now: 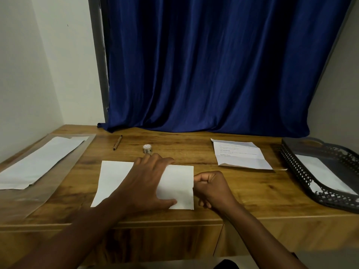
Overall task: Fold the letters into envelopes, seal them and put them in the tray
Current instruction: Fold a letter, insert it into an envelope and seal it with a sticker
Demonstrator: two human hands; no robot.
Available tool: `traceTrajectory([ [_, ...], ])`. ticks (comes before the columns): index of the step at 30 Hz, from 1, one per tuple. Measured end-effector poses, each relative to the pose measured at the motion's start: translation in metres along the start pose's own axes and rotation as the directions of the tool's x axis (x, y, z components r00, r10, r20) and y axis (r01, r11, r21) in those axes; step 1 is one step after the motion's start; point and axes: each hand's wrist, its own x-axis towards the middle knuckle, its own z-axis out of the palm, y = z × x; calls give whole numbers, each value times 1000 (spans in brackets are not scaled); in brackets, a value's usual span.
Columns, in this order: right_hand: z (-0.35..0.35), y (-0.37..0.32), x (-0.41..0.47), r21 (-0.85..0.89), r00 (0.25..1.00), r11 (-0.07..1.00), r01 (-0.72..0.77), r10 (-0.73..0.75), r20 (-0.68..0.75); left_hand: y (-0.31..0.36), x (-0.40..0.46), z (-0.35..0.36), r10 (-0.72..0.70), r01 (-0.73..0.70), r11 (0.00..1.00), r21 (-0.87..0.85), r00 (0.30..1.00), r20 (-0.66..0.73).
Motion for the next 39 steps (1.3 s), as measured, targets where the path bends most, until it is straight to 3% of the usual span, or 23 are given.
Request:
traceTrajectory([
  [3,3,6,1,24,999,1000,0,1,-47,0,-1,-1,9,-9,1000,-3,1000,6],
  [8,1,12,-5,80,992,989,123,-123,-8,-6,-3,-2,-54,53,998,-40,998,-14],
  [11,3,18,-5,3,987,987,161,-161,2,-7,-4,0,-76,73,996,-52,996,-48],
  [18,2,7,-3,-122,977,987,104,-78,199,-4,-1,6,-41,35,997,-70,996,-80],
  [23,4,-4,0,68,982,997,32,-44,184,0,0,5,-21,13,998,-68,993,-116],
  [31,13,-14,8,174,979,981,-82,47,197,4,2,4,-3,-14,993,-119,990,-142],
  [34,10,-7,9,150,987,987,-58,34,159,0,3,-2,-2,-6,992,-127,998,-68],
  [39,-8,-1,12,189,997,980,-57,48,52,-29,2,-32,-124,138,989,-60,973,195],
])
